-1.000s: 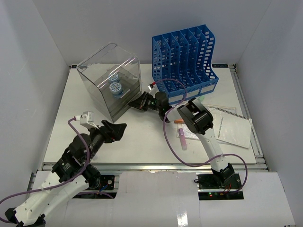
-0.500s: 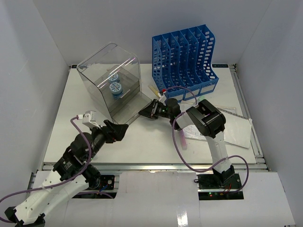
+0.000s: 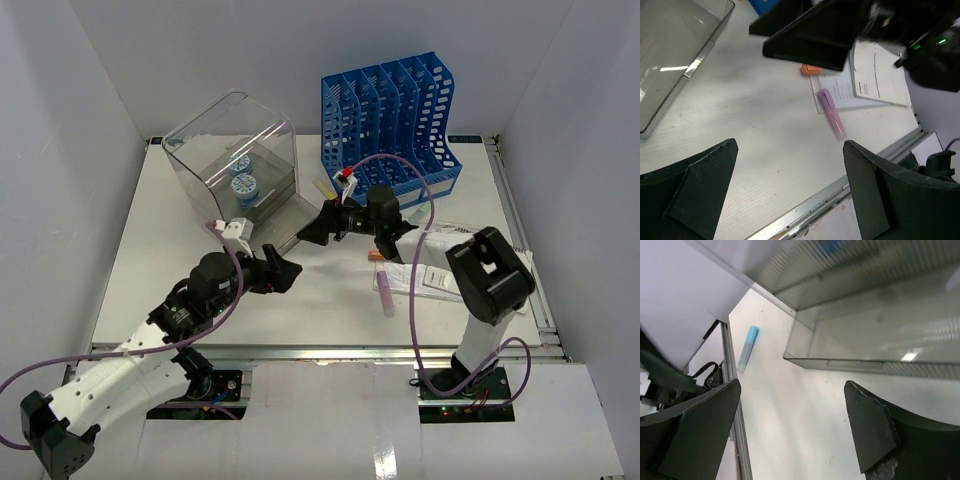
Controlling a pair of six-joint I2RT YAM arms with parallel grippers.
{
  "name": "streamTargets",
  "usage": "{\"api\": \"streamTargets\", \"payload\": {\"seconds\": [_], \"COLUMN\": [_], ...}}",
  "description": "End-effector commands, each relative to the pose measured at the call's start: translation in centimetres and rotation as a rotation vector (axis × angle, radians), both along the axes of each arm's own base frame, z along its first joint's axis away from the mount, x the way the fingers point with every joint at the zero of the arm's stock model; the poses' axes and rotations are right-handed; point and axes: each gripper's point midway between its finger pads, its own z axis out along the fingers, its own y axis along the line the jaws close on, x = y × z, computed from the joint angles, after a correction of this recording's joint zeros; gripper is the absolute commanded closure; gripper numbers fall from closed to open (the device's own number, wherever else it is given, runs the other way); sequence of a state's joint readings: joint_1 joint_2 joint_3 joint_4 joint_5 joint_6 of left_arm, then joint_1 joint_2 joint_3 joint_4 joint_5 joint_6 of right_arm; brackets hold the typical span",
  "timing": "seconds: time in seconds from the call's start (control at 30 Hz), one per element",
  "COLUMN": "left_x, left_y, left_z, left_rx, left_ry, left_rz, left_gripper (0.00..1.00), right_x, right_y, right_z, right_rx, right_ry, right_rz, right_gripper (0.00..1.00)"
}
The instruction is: Organize the desk
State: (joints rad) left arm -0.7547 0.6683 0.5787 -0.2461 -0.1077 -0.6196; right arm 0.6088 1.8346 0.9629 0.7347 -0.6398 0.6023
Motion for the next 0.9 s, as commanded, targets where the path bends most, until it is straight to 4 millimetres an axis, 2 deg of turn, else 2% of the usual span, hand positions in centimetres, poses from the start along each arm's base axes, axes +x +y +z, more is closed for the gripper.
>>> {"api": "streamTargets", "payload": {"seconds": [0.0,0.07,0.1,0.17,0.27,0.3,0.37,0.47,0.57,0.63,0.67,0.73,0.77,0.83,0.87], "left_x": [0.4,0.6,0.6,1.2,1.7,1.9,2.2,2.6,2.5,2.0,1.7,1.2,1.0,0.1,-0.2], "left_y": [-2.6,-3.7,-3.9,-4.6,-5.8,-6.1,-6.5,-6.2,-5.8,-5.2,-5.0,-3.3,-2.8,-1.8,-1.3], "left_z": [3.7,3.6,4.2,3.9,3.3,2.9,2.2,1.5,1.6,1.5,1.7,2.1,1.7,2.6,2.0], "left_rx": [-0.034,-0.008,-0.004,0.036,0.043,0.039,0.026,-0.015,-0.039,-0.037,-0.043,-0.047,-0.042,-0.078,-0.073], "left_ry": [-0.098,-0.090,-0.105,-0.095,-0.048,-0.027,0.011,0.085,0.120,0.134,0.129,0.111,0.121,0.099,0.110], "left_rz": [-0.121,-0.171,-0.183,-0.204,-0.225,-0.227,-0.213,-0.135,-0.101,-0.090,-0.089,-0.040,-0.025,-0.010,0.001], "left_gripper": [0.02,0.02,0.02,0.02,0.02,0.02,0.02,0.02,0.02,0.02,0.02,0.02,0.02,0.02,0.02], "right_x": [-0.9,-0.7,-1.3,0.0,-2.2,-2.9,-4.2,-5.3,-5.4,-6.7,-7.3,-8.6,-9.0,-9.4,-9.5], "right_y": [-4.3,-7.7,-8.6,-12.4,-14.9,-15.6,-16.3,-18.2,-21.2,-22.6,-22.9,-23.0,-23.1,-22.9,-22.7], "right_z": [1.9,2.7,2.9,2.7,1.3,0.4,-0.9,-3.1,-5.3,-6.9,-7.2,-8.6,-9.1,-9.7,-10.0], "right_rx": [-0.245,-0.438,-0.459,-0.573,-0.573,-0.604,-0.653,-0.770,-0.958,-1.044,-1.060,-1.092,-1.108,-1.120,-1.125], "right_ry": [-0.447,-0.668,-0.682,-0.683,-0.618,-0.567,-0.510,-0.420,-0.281,-0.174,-0.146,-0.095,-0.079,-0.059,-0.045], "right_rz": [0.045,0.035,0.034,-0.135,-0.056,-0.027,0.025,0.063,0.028,0.061,0.074,0.126,0.134,0.148,0.158], "right_gripper": [0.10,0.10,0.10,0.09,0.01,0.03,0.12,0.12,0.14,0.17,0.17,0.19,0.19,0.20,0.21]}}
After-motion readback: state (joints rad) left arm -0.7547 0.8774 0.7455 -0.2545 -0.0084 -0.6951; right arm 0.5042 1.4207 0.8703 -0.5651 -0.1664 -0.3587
